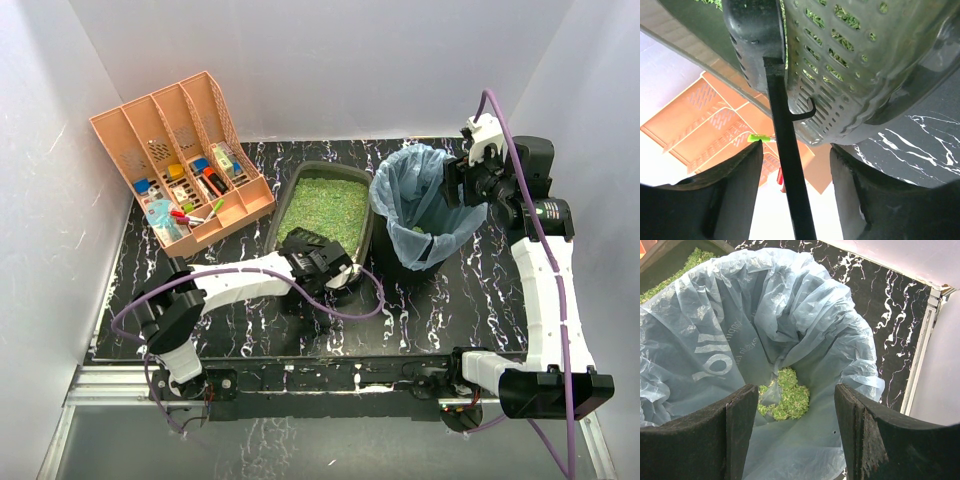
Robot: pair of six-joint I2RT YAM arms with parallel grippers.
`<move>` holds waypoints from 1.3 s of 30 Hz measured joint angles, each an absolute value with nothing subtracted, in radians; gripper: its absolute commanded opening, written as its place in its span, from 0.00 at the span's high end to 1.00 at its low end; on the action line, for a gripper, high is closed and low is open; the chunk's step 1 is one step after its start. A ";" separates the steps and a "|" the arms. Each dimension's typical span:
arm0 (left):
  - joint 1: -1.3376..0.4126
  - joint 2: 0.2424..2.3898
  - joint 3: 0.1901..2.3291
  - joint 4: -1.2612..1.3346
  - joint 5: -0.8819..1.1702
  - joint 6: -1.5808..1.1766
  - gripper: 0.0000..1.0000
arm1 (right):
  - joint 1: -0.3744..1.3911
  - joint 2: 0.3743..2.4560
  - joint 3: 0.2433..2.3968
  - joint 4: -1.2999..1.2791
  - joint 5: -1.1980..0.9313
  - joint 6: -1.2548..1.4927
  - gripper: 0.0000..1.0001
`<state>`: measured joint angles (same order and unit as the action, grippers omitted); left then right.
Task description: Clean the litter box
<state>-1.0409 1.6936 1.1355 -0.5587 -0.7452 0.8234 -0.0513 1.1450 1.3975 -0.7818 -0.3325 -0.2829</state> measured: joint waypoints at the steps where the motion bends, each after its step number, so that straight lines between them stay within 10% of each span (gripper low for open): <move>1: -1.041 1.694 1.141 -0.566 -0.745 0.816 0.39 | -0.051 1.145 1.398 -0.782 -0.333 -0.283 0.32; 8: -1.063 1.692 1.201 -0.661 -0.729 0.748 0.03 | -0.051 1.145 1.398 -0.782 -0.336 -0.283 0.32; 20: -1.043 1.554 1.545 -0.884 -0.355 0.553 0.03 | -0.051 1.235 1.491 -0.781 -0.285 -0.311 0.24; 23: -0.975 1.478 1.594 -0.905 -0.237 0.512 0.03 | -0.051 1.279 1.536 -0.778 -0.270 -0.314 0.04; 39: -0.108 1.328 1.554 -0.666 -0.196 0.001 0.03 | -0.051 1.288 1.592 -0.636 -0.080 -0.168 0.01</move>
